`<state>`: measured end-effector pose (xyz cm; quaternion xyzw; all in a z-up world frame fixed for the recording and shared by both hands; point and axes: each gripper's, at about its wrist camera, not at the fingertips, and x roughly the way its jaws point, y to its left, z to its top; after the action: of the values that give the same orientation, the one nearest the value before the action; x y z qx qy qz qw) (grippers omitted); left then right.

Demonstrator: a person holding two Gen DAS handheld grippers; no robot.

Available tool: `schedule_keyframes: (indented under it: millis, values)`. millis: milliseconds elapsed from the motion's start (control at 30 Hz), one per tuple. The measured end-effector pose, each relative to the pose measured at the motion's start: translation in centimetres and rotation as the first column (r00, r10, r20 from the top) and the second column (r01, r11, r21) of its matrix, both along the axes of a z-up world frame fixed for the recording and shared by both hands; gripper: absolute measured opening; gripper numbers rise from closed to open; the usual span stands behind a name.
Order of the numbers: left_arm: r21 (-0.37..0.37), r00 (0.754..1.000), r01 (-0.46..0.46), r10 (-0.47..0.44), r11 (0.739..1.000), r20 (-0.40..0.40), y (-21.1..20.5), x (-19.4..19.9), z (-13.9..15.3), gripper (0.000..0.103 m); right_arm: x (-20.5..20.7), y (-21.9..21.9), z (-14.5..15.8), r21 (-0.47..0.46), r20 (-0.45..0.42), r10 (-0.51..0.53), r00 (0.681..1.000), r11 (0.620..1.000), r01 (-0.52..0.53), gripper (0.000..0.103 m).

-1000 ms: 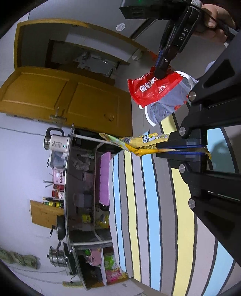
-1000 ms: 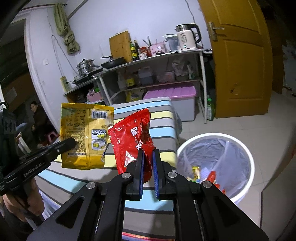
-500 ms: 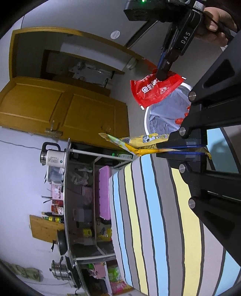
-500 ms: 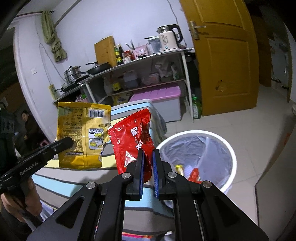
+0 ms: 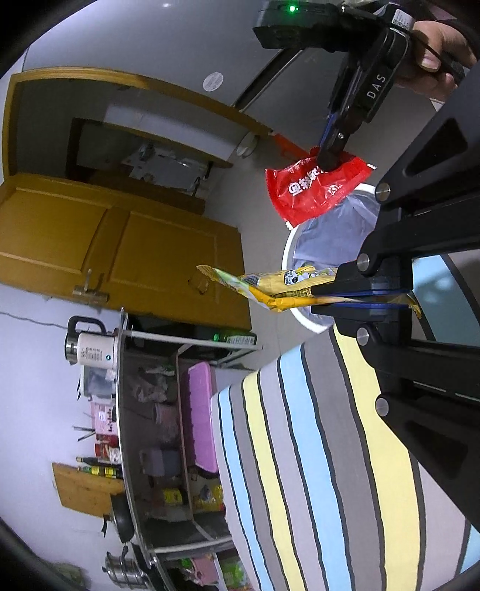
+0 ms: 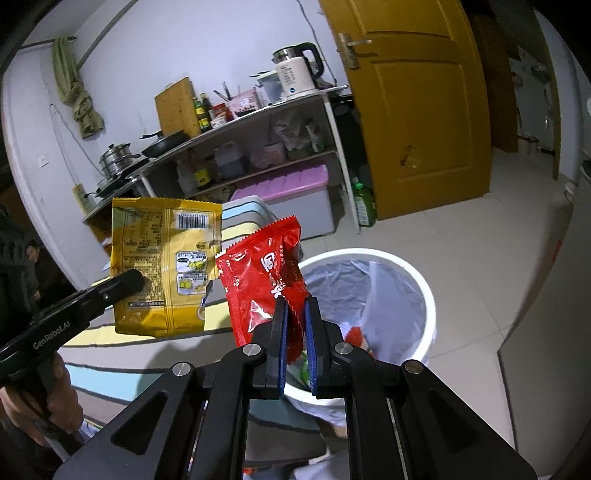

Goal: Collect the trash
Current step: 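Carry the yellow packet and red wrapper over the white bin, then open both tools to drop the packet and wrapper into the bin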

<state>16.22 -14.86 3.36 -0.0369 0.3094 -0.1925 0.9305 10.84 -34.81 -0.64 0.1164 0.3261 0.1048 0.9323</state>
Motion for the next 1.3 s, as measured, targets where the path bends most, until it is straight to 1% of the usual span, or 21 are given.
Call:
schedule_keyframes:
  millis: [300,667,867,967,1033,1067,1100,1133,1200,1300]
  values:
    - [0.005,0.998,0.046,-0.046,0.999,-0.037,-2.5,2.0,-1.9,0.002,1.5,-1.4,-1.7,0.005,-0.048,-0.041,0.998,0.999,0.041,0.009]
    - [0.012,0.993,0.080,-0.078,0.997,-0.085,-4.7,4.1,-4.1,0.002,3.3,-2.8,-3.3,-0.002,-0.096,-0.068,0.993,0.998,0.069,0.009]
    - [0.019,0.992,0.089,-0.086,0.996,-0.092,-5.4,4.8,-4.9,0.002,3.9,-3.3,-4.2,-0.011,-0.120,-0.092,0.989,0.996,0.091,0.009]
    - [0.026,0.992,0.092,-0.089,0.995,-0.091,-5.9,5.1,-5.3,0.012,4.2,-3.7,-4.5,-0.016,-0.126,-0.111,0.986,0.994,0.109,0.011]
    - [0.021,0.991,0.097,-0.095,0.995,-0.097,-6.0,5.2,-5.5,0.020,4.3,-4.0,-4.7,-0.016,-0.126,-0.123,0.984,0.992,0.122,0.013]
    - [0.019,0.990,0.099,-0.096,0.995,-0.099,-6.0,5.3,-5.5,0.021,4.3,-4.0,-4.7,-0.016,-0.124,-0.125,0.984,0.992,0.124,0.015]
    - [0.019,0.990,0.099,-0.097,0.995,-0.100,-6.0,5.3,-5.6,0.021,4.3,-4.1,-4.7,-0.015,-0.121,-0.125,0.985,0.992,0.124,0.019]
    - [0.020,0.990,0.098,-0.096,0.995,-0.102,-6.0,5.4,-5.7,0.021,4.2,-4.1,-4.7,-0.015,-0.117,-0.125,0.985,0.992,0.124,0.026]
    - [0.013,0.989,0.098,-0.096,0.995,-0.108,-5.8,5.6,-5.8,0.021,4.1,-4.0,-4.5,-0.019,-0.108,-0.126,0.986,0.992,0.125,0.032]
    - [0.007,0.991,0.095,-0.093,0.996,-0.098,-5.3,5.3,-5.4,0.021,4.0,-3.6,-4.1,-0.026,-0.099,-0.123,0.987,0.992,0.121,0.032]
